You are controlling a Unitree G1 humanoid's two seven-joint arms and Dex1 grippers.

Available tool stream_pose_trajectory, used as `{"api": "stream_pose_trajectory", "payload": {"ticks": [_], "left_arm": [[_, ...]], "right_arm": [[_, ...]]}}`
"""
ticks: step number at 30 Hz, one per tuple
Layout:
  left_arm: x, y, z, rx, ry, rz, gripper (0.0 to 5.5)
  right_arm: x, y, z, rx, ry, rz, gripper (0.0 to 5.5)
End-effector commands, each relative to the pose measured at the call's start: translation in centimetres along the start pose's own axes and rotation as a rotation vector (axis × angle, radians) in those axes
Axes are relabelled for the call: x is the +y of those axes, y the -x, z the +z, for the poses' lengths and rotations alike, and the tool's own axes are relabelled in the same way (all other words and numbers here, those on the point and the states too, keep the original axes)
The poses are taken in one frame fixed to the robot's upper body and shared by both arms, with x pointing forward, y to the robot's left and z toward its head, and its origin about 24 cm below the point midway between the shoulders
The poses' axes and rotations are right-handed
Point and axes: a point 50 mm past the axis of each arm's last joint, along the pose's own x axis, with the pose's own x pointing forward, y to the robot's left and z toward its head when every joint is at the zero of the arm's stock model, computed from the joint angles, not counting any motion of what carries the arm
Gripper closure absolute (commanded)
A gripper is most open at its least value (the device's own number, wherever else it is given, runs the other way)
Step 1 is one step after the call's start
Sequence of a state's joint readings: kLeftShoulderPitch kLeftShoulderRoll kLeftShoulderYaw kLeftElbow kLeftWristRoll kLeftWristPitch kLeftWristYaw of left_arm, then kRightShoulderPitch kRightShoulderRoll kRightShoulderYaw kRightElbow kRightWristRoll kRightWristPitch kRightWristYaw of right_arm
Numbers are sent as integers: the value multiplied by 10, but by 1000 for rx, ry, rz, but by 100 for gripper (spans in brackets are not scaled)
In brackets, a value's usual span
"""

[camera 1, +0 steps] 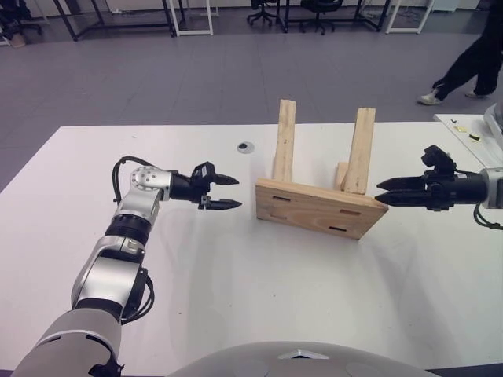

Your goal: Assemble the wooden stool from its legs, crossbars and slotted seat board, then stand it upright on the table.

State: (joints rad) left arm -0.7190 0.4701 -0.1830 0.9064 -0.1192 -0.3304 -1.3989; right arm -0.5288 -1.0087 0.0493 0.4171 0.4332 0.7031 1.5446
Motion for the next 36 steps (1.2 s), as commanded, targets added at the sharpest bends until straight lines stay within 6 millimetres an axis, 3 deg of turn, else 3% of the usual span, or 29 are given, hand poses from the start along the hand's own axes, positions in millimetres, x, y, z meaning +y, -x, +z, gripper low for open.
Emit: {"api": "stream_pose_trajectory", "payload": {"ticks": [1, 6, 10, 17, 26, 27, 36], "left_arm": [[3, -16, 6, 39, -125, -57, 224], [3, -34, 9, 31, -164, -76, 224], [7, -36, 11, 37, -174, -46, 224], [7, -49, 19, -6, -205, -50, 224], [5, -51, 25, -87, -142, -120, 224], [5, -51, 25, -95, -142, -120, 221], [-3, -46, 22, -155, -168, -126, 366]], "right_arm": [[3, 1, -5, 56, 41, 30, 172], [7, 1, -5, 22, 32, 74, 172], [14, 0, 3, -50, 9, 133, 172], [23, -19, -31, 97, 32, 144, 172], [24, -59, -59, 38, 116, 10, 172], [23, -62, -61, 28, 120, -9, 191], [13, -61, -63, 26, 152, -65, 355]]}}
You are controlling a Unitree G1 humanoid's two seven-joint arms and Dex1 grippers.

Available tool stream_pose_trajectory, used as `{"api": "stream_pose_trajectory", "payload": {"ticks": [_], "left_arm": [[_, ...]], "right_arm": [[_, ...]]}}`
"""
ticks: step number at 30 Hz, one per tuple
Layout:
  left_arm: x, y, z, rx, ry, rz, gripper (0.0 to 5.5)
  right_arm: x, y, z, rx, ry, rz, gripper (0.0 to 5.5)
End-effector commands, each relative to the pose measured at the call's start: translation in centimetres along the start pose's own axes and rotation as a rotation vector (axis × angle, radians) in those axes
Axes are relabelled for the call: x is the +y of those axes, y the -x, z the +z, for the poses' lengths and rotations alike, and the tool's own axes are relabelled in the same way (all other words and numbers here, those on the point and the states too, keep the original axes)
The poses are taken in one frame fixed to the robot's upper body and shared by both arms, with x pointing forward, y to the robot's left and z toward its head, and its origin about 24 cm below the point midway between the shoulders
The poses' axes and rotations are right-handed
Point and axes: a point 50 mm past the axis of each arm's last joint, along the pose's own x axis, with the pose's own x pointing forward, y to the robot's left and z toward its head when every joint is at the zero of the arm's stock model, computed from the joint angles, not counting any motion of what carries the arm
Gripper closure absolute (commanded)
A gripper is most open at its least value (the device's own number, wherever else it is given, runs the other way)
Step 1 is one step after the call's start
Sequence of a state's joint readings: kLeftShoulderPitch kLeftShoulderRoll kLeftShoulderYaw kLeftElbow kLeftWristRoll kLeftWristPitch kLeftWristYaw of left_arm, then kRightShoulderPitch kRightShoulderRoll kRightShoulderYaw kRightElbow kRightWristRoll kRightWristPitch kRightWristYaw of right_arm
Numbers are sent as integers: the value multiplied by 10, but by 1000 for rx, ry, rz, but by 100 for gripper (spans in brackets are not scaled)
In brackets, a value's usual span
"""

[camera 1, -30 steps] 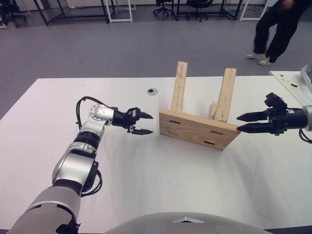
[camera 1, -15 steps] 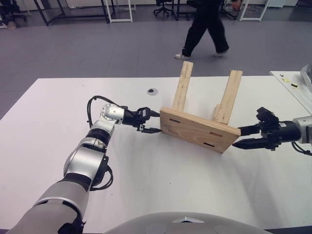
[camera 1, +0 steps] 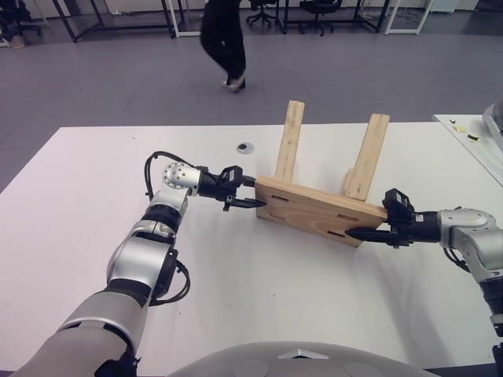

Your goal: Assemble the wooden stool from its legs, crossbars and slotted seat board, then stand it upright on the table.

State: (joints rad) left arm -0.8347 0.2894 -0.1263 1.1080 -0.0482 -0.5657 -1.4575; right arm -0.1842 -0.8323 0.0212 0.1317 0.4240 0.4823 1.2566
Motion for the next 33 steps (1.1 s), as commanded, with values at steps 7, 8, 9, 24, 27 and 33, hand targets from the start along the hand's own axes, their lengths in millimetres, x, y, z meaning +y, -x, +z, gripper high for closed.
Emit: {"api": "stream_pose_trajectory", "payload": {"ticks": [7, 8, 9, 24, 27, 33], "left_arm": [[-31, -2, -3, -91, 9, -112, 389], [-33, -3, -1, -110, 25, -108, 390], [-31, -4, 4, -143, 57, -94, 392], [27, 6, 114, -397, 681, 276, 375], [37, 8, 115, -386, 837, 399, 364], [29, 6, 90, -139, 1176, 496, 354]], "right_arm": [[-13, -7, 10, -47, 21, 38, 359], [-11, -11, 14, -67, 18, 70, 359], [-6, -15, 19, -94, 5, 104, 359], [33, -41, 129, -346, -191, 168, 358], [35, -45, 149, -349, -292, 135, 358], [21, -45, 171, -356, -475, -27, 358]]}}
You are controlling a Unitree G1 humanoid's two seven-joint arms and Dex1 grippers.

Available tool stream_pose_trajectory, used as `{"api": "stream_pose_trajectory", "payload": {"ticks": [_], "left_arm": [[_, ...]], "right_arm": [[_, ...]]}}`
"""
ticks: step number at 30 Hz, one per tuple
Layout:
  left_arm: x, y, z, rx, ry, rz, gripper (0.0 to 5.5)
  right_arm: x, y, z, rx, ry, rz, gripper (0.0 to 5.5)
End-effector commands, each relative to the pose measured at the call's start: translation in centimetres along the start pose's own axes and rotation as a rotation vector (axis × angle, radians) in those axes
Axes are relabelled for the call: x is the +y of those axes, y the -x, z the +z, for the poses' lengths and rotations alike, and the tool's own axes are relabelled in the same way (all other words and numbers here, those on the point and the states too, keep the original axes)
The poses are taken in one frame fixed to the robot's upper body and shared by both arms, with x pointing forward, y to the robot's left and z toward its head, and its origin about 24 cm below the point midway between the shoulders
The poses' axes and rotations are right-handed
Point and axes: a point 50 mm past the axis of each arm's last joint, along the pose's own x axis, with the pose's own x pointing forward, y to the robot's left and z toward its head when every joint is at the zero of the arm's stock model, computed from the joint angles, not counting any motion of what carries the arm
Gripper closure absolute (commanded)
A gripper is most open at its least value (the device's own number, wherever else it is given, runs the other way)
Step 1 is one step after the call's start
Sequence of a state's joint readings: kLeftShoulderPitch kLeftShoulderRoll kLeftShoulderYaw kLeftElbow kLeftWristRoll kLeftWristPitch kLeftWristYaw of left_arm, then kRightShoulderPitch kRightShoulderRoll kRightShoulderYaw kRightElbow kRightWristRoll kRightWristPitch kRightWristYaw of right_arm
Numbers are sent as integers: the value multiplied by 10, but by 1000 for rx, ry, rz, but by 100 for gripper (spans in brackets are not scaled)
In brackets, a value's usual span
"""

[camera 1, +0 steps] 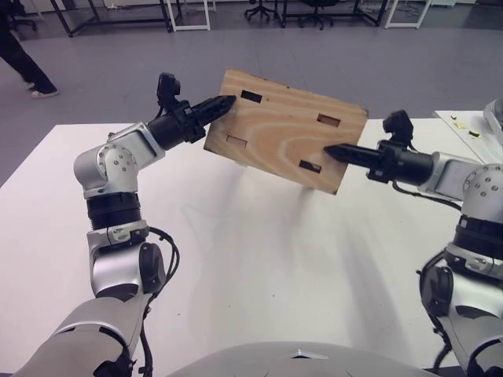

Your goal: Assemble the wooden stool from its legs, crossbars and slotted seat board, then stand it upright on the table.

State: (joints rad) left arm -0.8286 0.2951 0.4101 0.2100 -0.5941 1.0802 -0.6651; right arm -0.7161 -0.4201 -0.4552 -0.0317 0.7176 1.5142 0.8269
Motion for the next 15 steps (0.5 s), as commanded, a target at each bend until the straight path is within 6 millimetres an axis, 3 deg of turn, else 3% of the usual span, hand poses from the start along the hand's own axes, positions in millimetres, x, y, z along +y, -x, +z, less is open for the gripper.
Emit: {"api": "stream_pose_trajectory", "payload": {"ticks": [1, 4, 9, 15], "left_arm": [[-24, -40, -51, 415, 192, 95, 353], [-19, -39, -53, 467, 299, 175, 352], [-4, -53, -38, 406, 449, 363, 352], [2, -63, -34, 435, 462, 440, 352]], "right_arm": [[3, -38, 19, 29, -26, -223, 358], [-15, -34, 27, -27, -130, -404, 358], [-58, -25, 11, -37, -355, -724, 358], [-91, -16, -3, -40, -514, -895, 358]]}}
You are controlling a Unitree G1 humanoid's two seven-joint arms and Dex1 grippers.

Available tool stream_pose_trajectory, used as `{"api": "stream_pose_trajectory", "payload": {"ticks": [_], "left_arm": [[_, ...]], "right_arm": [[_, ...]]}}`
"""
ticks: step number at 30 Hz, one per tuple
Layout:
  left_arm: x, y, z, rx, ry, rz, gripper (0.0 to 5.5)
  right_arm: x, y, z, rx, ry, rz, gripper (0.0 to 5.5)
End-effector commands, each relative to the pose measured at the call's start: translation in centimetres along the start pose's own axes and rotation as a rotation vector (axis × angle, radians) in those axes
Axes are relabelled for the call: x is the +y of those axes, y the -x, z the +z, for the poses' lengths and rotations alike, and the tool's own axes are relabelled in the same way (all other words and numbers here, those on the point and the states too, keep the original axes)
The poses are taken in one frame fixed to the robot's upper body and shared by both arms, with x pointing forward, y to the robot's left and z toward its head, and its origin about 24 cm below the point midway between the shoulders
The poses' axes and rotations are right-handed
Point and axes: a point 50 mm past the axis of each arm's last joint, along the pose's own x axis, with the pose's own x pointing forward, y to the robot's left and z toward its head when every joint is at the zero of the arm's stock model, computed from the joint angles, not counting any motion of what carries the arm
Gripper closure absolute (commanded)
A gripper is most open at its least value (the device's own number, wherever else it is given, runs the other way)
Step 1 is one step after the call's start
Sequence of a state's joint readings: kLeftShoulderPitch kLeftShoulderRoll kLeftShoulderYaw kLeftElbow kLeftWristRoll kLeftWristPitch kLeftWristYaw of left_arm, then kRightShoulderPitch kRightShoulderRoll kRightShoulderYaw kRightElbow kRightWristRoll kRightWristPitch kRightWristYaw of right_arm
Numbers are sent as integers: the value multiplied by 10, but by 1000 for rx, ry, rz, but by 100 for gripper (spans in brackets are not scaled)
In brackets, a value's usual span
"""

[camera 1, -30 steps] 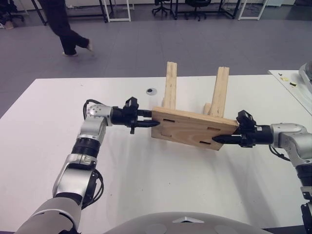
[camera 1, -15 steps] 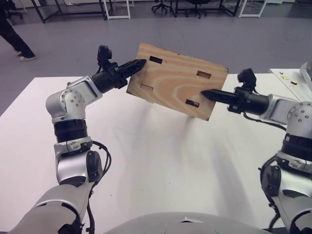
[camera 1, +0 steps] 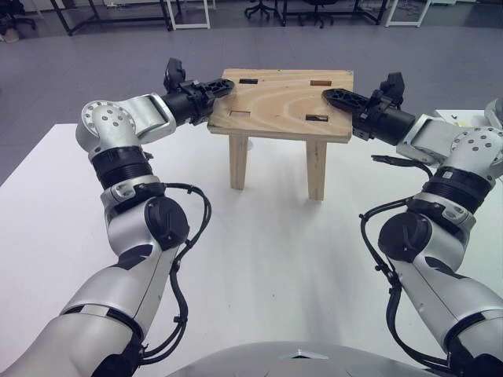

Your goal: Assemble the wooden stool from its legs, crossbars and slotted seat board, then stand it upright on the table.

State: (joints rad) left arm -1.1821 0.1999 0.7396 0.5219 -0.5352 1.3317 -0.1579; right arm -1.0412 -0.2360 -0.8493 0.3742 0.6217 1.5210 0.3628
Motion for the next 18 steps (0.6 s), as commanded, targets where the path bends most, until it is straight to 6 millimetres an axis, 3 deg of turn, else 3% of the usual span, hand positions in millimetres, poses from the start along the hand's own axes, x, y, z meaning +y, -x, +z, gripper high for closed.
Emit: {"api": "stream_pose_trajectory", "payload": {"ticks": [1, 5, 10, 14, 18], "left_arm": [[18, -38, -58, 343, 96, 249, 352], [31, -45, -63, 308, 159, 312, 352], [42, -50, -70, 290, 177, 347, 338], [41, -49, -62, 255, 148, 327, 269], [47, -33, -37, 179, 109, 314, 187]], "right_arm": [[-83, 8, -20, 65, -111, -807, 358], [-117, 15, -41, 37, -241, -939, 358], [-121, 13, -37, -25, -270, -890, 358], [-113, 10, -25, -58, -246, -805, 265], [-105, 16, -12, -71, -253, -715, 169]]}}
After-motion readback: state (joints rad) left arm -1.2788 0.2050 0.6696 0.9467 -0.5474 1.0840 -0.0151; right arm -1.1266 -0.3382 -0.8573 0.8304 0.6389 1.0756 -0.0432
